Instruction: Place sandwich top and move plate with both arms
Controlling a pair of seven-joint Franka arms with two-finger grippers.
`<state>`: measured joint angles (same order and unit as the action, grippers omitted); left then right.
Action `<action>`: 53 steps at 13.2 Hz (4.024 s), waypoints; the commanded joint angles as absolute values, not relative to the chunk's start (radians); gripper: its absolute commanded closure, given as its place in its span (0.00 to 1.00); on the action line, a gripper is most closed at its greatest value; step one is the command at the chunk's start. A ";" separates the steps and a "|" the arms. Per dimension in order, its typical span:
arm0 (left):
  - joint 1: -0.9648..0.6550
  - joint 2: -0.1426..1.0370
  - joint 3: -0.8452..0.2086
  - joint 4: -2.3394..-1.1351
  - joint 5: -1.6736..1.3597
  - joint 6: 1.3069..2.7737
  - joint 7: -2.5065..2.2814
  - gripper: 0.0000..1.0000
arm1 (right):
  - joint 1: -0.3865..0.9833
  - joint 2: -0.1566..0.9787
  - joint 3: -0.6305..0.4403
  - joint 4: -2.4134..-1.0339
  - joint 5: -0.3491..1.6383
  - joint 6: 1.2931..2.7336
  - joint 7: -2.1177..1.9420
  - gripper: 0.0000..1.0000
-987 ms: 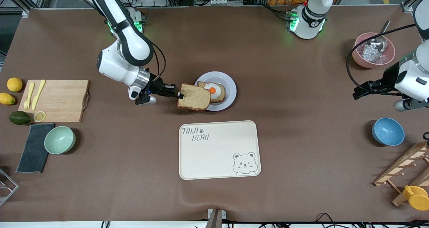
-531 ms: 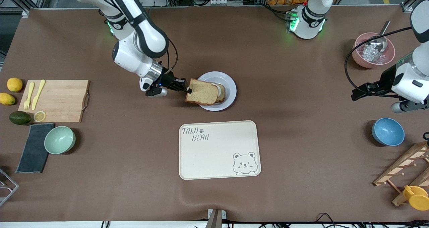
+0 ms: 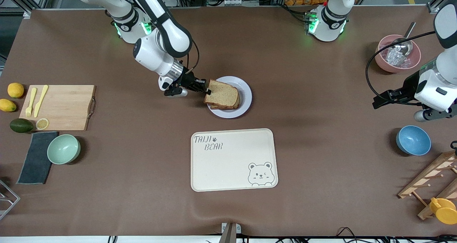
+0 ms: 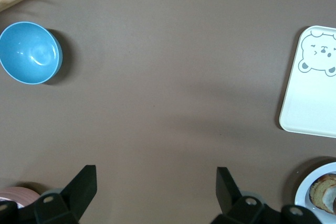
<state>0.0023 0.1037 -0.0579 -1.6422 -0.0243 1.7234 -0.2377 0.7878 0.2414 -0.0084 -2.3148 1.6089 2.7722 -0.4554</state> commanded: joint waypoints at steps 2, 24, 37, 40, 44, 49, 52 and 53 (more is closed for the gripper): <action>0.011 0.094 -0.060 -1.660 -0.048 1.741 -0.221 0.00 | 0.825 0.259 -0.020 -2.304 1.697 2.783 -0.521 1.00; 0.009 0.095 -0.060 -1.666 -0.078 1.755 -0.221 0.00 | 0.845 0.319 -0.023 -2.232 1.727 2.861 -0.520 0.29; 0.067 0.167 -0.058 -1.741 -0.355 1.779 -0.219 0.00 | 0.548 0.215 -0.038 -2.223 1.317 2.567 -0.415 0.33; 0.083 0.228 -0.060 -1.744 -0.443 1.779 -0.219 0.00 | 0.404 0.192 -0.090 -2.098 0.909 2.275 -0.166 0.28; 0.084 0.301 -0.060 -1.831 -0.687 1.801 -0.077 0.00 | 0.200 0.204 -0.120 -1.897 0.659 1.914 -0.133 0.20; 0.086 0.366 -0.060 -1.943 -0.918 1.848 0.250 0.00 | -0.013 0.221 -0.120 -1.680 0.369 1.689 -0.238 0.00; 0.081 0.434 -0.061 -1.973 -1.030 1.847 0.426 0.00 | -0.099 0.221 -0.120 -1.593 0.306 1.603 -0.375 0.00; 0.089 0.475 -0.063 -1.979 -1.098 1.841 0.461 0.00 | -0.100 0.219 -0.121 -1.565 0.287 1.567 -0.380 0.00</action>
<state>0.0789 0.4191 -0.0573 -1.9655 -1.0092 1.8400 0.3760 -0.0728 0.1988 -0.1384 -1.6422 0.3302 1.6331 -0.3416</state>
